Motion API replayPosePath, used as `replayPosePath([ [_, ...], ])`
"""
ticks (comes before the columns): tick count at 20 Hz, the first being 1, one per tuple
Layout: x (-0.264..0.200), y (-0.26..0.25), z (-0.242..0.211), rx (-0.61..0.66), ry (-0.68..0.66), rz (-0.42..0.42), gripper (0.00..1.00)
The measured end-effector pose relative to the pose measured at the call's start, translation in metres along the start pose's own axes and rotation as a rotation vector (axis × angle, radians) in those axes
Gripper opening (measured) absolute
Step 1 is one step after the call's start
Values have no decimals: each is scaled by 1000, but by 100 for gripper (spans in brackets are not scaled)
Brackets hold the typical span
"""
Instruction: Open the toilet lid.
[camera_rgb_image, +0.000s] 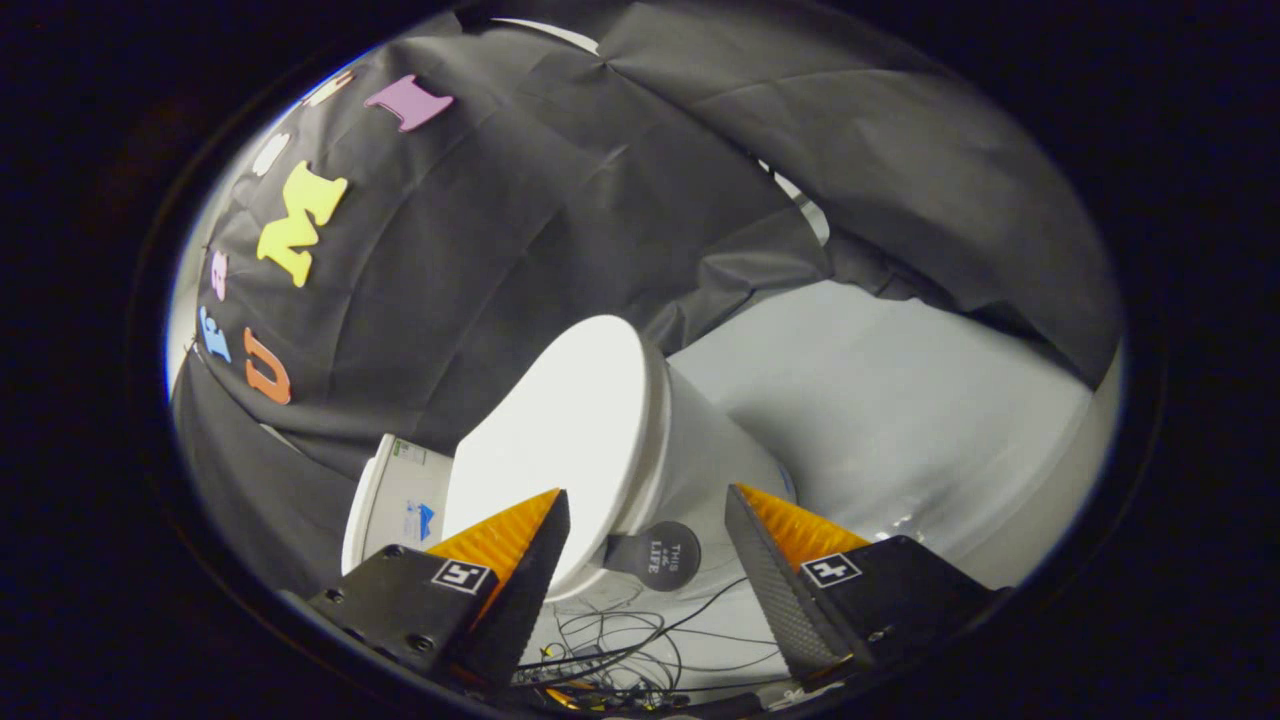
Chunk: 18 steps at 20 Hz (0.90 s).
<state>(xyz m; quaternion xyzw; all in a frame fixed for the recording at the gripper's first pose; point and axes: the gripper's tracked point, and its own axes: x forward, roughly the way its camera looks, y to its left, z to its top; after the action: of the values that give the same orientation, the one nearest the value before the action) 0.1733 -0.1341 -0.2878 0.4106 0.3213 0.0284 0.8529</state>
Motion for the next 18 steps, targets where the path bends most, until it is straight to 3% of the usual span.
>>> replayPosePath([
  [4,8,-2,-8,82,38,49,91],
  [9,19,1,-33,110,97,90,67],
  [18,14,-4,-30,160,79,114,34],
])
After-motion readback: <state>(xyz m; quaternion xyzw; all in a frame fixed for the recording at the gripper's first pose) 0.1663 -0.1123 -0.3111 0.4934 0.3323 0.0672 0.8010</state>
